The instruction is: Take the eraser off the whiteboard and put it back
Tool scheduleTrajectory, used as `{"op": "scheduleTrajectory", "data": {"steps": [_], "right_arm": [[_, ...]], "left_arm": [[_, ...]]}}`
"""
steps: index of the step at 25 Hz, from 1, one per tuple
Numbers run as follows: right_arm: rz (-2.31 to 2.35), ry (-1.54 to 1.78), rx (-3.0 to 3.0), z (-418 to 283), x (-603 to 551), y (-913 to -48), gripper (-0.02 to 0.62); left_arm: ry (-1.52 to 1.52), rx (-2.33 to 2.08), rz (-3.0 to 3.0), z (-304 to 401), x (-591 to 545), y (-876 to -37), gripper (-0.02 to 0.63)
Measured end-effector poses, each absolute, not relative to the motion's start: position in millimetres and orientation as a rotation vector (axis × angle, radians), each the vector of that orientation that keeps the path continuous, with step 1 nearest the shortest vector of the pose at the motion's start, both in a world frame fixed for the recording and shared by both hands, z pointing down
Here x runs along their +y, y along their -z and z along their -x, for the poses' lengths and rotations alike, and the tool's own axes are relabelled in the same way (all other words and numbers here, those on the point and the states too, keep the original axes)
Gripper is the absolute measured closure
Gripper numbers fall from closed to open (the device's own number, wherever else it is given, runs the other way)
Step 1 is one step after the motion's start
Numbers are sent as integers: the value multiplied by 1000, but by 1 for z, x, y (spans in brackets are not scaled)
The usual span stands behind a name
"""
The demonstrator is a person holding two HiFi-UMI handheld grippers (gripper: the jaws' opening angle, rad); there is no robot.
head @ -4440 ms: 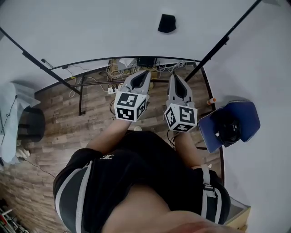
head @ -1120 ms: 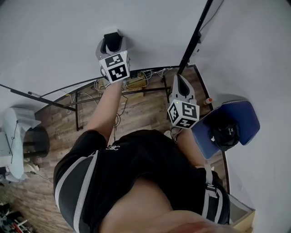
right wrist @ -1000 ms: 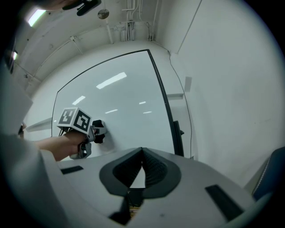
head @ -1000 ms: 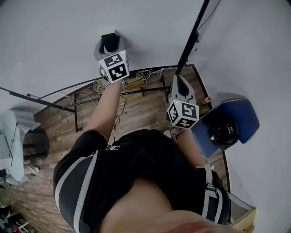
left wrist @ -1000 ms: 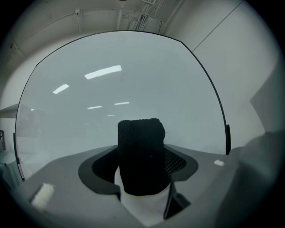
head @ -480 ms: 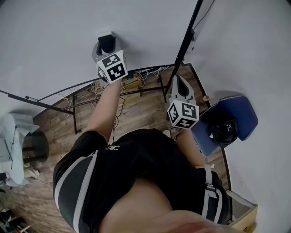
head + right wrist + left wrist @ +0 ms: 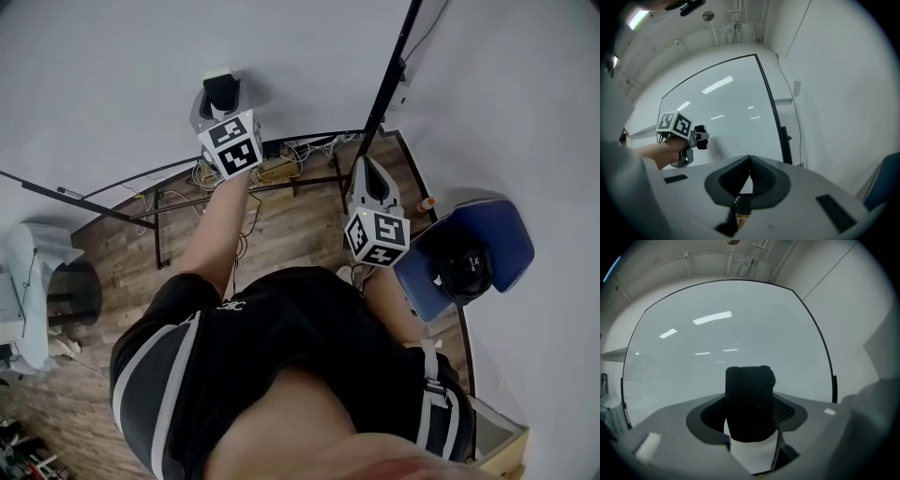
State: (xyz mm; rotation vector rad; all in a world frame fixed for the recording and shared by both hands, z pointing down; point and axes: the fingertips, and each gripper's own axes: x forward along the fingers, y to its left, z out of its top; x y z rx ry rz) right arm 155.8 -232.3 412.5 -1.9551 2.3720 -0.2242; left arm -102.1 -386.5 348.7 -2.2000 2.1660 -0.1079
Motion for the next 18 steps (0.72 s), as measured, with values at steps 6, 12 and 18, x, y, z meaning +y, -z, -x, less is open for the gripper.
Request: {"op": "scheduleTrajectory", "data": {"steps": [6,12,18], "right_arm": [[1918,224,2403,-144,-233,-410,589],[1875,241,2436,-132,-236,-413,589],[1799,265,2486,-110,-241,-416,589]], "left_arm": [[102,2144,2227,105,-360,-353,341],[118,2103,2239,114,-336,-348,341],[127,2129,2209,137,-307,-346,341]]}}
